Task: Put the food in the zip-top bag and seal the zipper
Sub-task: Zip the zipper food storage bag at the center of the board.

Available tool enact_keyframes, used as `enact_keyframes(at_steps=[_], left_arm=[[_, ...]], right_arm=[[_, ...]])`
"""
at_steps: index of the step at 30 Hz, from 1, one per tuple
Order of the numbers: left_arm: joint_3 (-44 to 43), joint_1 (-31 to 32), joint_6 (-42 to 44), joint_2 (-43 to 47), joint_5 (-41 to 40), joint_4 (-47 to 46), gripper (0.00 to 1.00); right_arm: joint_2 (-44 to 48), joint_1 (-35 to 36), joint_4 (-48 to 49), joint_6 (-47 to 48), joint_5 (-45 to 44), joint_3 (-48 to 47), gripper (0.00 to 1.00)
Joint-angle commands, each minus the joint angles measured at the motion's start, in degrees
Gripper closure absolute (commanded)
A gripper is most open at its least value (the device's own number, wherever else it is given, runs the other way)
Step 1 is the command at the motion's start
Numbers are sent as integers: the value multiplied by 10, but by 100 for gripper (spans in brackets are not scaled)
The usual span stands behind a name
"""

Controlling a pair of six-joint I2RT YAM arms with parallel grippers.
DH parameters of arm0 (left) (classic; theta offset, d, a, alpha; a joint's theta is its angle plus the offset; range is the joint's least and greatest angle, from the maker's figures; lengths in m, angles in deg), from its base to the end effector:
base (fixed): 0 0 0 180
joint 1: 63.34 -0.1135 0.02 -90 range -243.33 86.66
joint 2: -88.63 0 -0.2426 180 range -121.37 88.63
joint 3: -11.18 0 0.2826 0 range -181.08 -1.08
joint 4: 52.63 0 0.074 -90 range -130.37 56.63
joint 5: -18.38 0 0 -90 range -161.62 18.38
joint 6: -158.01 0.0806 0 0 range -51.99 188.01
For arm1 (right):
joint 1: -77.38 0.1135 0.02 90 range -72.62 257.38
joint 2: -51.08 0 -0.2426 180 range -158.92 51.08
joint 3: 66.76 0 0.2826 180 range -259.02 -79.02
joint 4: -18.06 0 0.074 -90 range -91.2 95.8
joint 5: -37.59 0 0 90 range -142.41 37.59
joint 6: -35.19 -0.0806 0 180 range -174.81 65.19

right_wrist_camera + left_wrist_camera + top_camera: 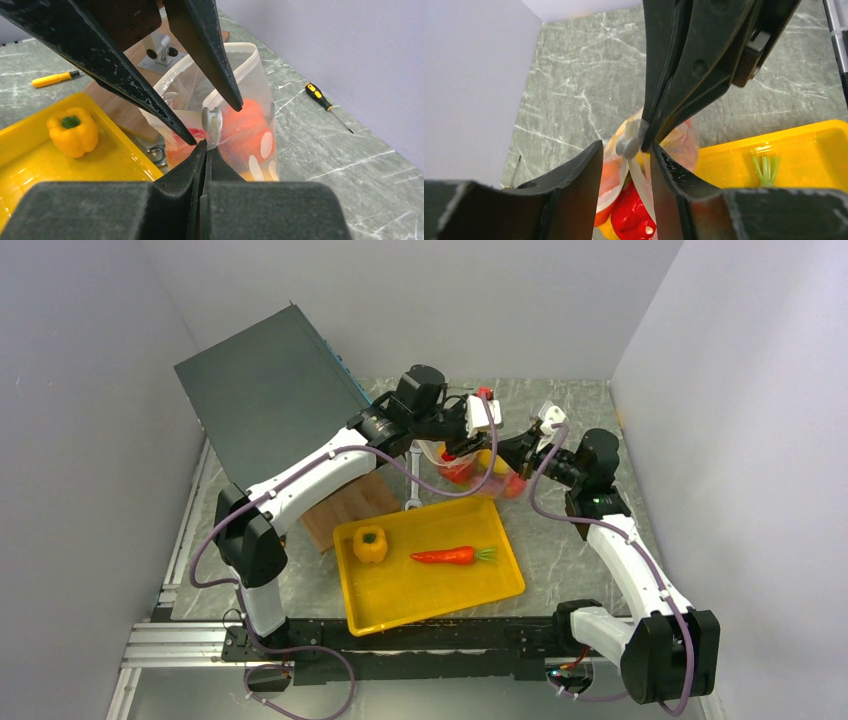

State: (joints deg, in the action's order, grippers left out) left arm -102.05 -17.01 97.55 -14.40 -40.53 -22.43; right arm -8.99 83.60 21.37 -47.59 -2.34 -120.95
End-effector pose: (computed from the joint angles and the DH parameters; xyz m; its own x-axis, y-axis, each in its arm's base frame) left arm 0.3063 -0.3812 0.3510 0.2651 0.3337 -0.9046 0.9469 0.0871 0.3096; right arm 0.2972 0.0946 0.2892 0.0602 -0.0746 -0.9954 -0.8301 0.5501 -0.0914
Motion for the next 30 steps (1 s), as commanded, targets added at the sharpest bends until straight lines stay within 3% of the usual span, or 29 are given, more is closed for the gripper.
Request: enact_keyframes(at_steps=[1,16,22,28,30], left_arm=[[12,-7,0,23,1,-5,54],[-9,-8,-15,11,45,-9,69],[-18,-8,-17,9,62,2,68],[-14,-8,-22,11,64,-2,57],[-14,-8,-20,12,66,0,57]], right_arm=[[17,0,58,0,22,-12,100],[16,-1,54,11,32,-11,100],[18,-1,45,18,37,-9,100],[19,0,47,18,42,-8,100],[20,0,48,17,43,-7,100]])
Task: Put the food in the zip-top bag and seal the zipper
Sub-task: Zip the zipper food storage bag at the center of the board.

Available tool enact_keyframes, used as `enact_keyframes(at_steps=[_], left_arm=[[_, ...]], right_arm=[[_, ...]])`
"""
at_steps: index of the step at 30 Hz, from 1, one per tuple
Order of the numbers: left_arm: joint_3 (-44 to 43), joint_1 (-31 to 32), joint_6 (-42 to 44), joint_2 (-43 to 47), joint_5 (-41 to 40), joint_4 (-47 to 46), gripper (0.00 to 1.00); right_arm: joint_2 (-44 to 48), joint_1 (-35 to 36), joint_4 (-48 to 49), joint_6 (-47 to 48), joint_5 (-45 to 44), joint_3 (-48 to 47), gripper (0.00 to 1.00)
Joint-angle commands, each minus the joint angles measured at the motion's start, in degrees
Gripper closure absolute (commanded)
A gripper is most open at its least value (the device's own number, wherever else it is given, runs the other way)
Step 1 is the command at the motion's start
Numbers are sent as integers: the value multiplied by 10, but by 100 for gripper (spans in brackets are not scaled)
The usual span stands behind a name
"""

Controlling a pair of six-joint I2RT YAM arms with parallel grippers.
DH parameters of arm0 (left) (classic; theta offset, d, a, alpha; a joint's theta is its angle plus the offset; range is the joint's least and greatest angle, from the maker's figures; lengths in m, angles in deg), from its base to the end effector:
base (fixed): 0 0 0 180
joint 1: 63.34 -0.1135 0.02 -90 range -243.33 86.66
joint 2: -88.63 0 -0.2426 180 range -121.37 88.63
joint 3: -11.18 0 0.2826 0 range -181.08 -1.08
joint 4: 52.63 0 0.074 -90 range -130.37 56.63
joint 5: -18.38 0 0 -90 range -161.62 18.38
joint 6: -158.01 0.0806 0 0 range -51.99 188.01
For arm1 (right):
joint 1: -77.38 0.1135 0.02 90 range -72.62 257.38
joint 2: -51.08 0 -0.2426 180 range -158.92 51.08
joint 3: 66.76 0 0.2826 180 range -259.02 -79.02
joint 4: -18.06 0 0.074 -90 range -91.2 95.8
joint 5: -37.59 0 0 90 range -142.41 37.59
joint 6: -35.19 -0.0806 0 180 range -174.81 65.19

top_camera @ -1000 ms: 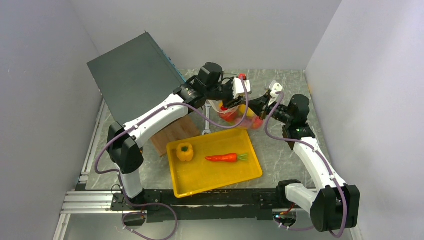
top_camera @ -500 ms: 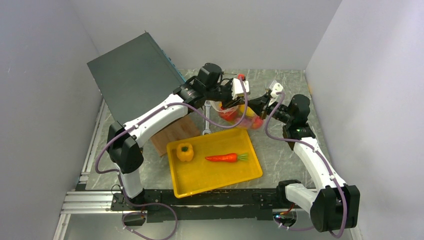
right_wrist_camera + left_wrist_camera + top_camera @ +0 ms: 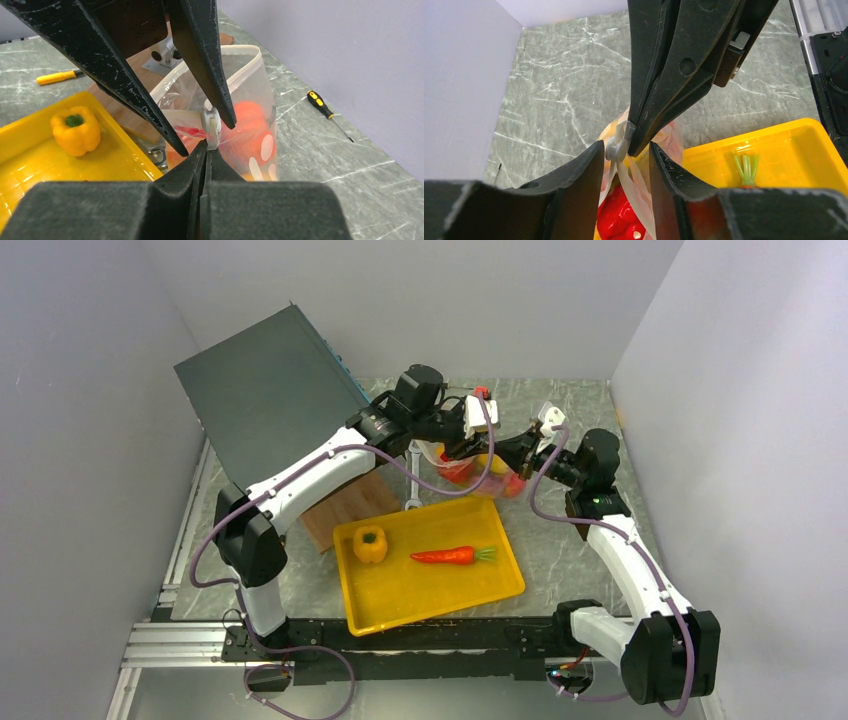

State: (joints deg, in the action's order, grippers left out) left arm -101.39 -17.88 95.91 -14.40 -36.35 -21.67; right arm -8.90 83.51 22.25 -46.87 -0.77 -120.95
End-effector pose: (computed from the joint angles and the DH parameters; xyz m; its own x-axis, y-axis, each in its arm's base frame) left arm 0.3060 -0.3773 0.3456 0.2223 0.3187 -0.9214 0.9674 0.0457 0.2492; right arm 0.2953 0.0953 0.2916 0.0893 -0.0766 -0.9931 -0.8413 0.5278 -0.1164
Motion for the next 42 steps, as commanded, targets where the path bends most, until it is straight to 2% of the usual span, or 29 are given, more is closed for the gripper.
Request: enact_keyframes(at_steps=[1,4,9,15,20,24,34,42], left_arm=[[-21,1,-3,12,25,-7,60],[-20,0,3,13,18,-4,71],[-20,1,3,14,11,-7,78],[-27,-1,4,10,-16,-10,100],[-46,-9,24,-1,-42,37,100],[-38,-20,29,7,-41,55,100],[-11,-23,50,28,-39,85,100],[13,-31,72,59,-72,98,100]], right_arm=[[20,0,39,9,26,-7,100],[22,1,37,11,24,-7,100],[22,1,42,10,26,-5,100],[34,1,72,-8,7,17,100],[78,1,248,-101,-62,111,100],[87,1,326,-151,-109,157,100],[120,-5,284,-173,-188,157,100],[124,-73,242,-192,-194,163,100]])
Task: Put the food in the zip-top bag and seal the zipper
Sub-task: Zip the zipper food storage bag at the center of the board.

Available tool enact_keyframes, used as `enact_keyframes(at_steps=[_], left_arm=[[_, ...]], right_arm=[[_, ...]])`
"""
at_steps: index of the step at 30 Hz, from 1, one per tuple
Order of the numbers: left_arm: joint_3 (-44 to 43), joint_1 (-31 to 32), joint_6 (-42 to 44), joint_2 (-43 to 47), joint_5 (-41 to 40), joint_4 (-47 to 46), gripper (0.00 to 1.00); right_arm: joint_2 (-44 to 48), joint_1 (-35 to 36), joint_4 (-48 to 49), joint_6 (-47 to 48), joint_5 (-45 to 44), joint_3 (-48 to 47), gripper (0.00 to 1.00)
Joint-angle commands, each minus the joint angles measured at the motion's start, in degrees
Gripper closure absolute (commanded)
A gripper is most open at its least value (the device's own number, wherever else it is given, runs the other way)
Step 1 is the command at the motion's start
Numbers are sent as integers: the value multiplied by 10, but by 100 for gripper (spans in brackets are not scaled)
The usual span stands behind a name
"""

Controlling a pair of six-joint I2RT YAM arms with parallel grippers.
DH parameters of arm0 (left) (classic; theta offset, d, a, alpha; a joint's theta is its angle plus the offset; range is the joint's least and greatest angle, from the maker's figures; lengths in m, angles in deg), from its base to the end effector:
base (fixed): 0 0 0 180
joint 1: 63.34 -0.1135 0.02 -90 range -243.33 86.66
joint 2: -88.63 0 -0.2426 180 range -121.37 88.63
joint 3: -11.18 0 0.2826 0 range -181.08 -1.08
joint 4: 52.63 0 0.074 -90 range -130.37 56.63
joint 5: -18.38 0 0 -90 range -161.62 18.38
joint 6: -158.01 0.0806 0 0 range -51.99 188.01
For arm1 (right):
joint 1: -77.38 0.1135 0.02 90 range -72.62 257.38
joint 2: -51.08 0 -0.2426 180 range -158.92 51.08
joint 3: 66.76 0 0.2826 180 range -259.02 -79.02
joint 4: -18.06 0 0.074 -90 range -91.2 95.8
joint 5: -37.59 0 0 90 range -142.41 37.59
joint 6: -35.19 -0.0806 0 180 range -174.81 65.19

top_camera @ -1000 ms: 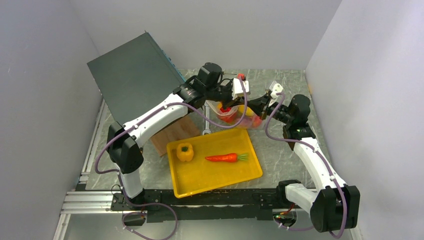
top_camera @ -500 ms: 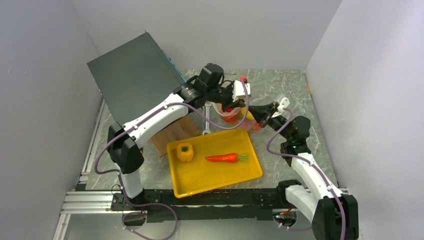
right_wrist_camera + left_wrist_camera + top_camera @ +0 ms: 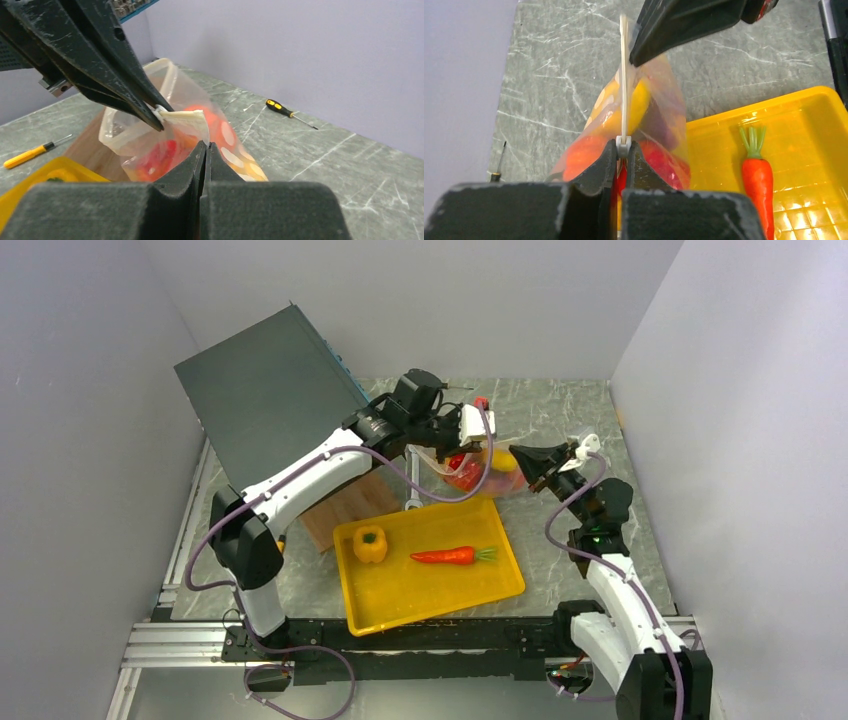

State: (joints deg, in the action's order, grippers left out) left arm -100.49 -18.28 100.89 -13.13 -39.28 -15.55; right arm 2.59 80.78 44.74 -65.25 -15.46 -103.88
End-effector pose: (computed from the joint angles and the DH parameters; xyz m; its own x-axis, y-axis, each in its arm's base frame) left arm 0.3045 -0.3661 0.3348 0.2363 0.4126 -0.8798 0.9597 0.0428 0.2778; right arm 0.2664 0.0644 0.2760 0.1457 0.1537 -0.9773 -0.6636 0.7479 0.0187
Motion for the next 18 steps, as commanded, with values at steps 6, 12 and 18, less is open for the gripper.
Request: enact_keyframes(at_steps=[6,12,18], left_arm=[[1,-26,-11,50,-29,3,100],[-6,3,-104,25,-103,-88,100],[-7,39,-122,-1,-255,-117,100]], right_arm=[[-18,-40,-238,89,-60,-127,100],[-62,1,-347,-1,-136,-195,65],[-113,39,-495,-128,-219,-274,1]])
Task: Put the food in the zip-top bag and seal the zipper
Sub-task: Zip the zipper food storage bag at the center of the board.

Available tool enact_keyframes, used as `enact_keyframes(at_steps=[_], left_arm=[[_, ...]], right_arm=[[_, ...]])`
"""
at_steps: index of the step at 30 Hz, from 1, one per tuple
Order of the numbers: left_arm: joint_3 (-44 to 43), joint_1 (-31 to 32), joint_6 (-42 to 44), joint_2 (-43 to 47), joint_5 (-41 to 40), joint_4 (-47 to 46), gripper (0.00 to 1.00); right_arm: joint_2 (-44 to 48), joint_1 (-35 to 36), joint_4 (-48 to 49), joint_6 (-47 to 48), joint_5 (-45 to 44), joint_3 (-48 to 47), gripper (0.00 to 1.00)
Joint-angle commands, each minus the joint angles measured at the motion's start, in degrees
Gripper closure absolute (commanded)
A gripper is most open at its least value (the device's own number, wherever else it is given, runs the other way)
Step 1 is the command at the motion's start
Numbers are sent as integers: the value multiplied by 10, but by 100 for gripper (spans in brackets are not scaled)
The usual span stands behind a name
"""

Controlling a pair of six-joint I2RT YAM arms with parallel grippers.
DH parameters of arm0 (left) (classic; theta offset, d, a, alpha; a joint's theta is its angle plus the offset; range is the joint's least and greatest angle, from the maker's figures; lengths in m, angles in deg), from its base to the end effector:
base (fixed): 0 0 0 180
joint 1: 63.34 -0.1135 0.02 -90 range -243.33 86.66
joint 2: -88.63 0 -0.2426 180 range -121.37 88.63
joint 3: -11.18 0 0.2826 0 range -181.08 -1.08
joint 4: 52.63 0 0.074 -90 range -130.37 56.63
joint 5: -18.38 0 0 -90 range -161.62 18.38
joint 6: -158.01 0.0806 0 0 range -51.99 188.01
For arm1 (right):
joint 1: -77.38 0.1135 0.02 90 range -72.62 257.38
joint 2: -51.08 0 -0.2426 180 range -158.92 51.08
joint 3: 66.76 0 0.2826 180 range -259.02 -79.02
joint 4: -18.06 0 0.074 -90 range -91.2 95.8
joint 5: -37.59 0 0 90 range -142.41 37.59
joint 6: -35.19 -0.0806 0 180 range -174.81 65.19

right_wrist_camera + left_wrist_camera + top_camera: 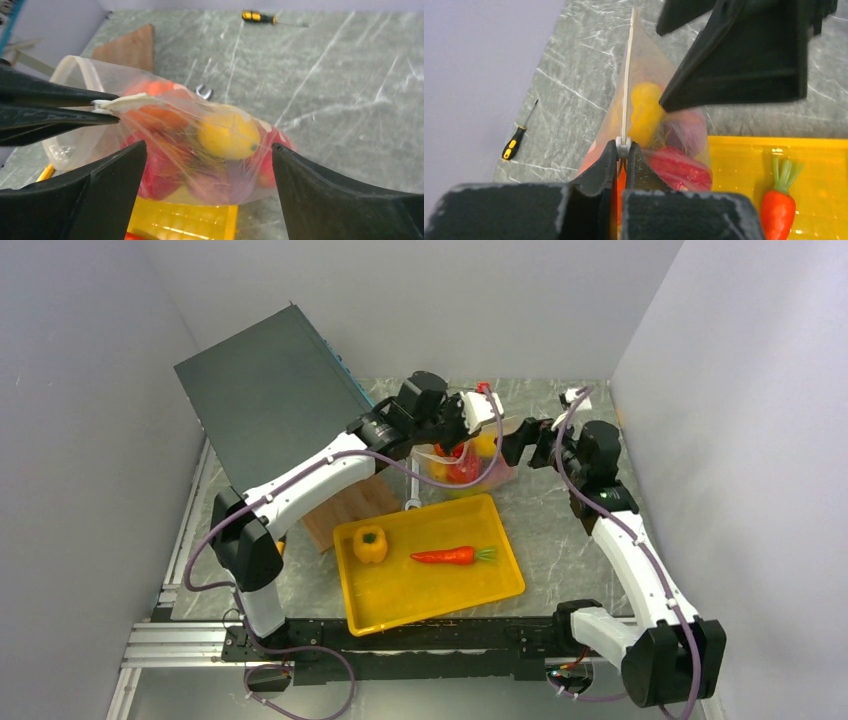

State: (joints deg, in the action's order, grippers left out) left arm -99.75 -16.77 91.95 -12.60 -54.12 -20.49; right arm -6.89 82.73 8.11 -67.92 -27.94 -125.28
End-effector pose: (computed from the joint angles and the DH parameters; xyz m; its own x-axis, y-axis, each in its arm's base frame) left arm 0.3160 -0.3691 0.3415 0.1187 0.4375 -0.8913 0.9141 0.3023 0.2701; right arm 0.3148 0.0630 0.2978 -0.2699 0.1821 -0.9455 -0.4420 0.8489 0.2897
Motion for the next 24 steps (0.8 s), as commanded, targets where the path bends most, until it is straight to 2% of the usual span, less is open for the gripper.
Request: enact_keyframes(at_steps=[1,3,5,8,10,16,20,24], left_arm=[[-19,26,-35,-11,-126,-65,100],[-22,26,-39,-16,-156,-61,100],[-16,26,-42,-16,-173,-65,100],[-2,27,-48,-7,-173,-68,100],[11,27,-58,1,-173,-76,100],[26,35,-73,8,-173,-85,100],[28,39,-79,12,-189,-93,100],[22,41,-78,9,-159,-88,100]], right_arm=[[-30,19,-175,-142,-127,-86,0],[-53,18,-267,-213,-164,-144,0],[-73,18,-319,-236,-147,-184,0],[-80,17,-336,-266,-120,-197,0],[-61,18,-350,-316,-158,-187,0],[21,19,-314,-442,-195,-124,0],[9,23,-303,-506,-183,-124,5],[-4,28,-259,-556,-191,-121,12]])
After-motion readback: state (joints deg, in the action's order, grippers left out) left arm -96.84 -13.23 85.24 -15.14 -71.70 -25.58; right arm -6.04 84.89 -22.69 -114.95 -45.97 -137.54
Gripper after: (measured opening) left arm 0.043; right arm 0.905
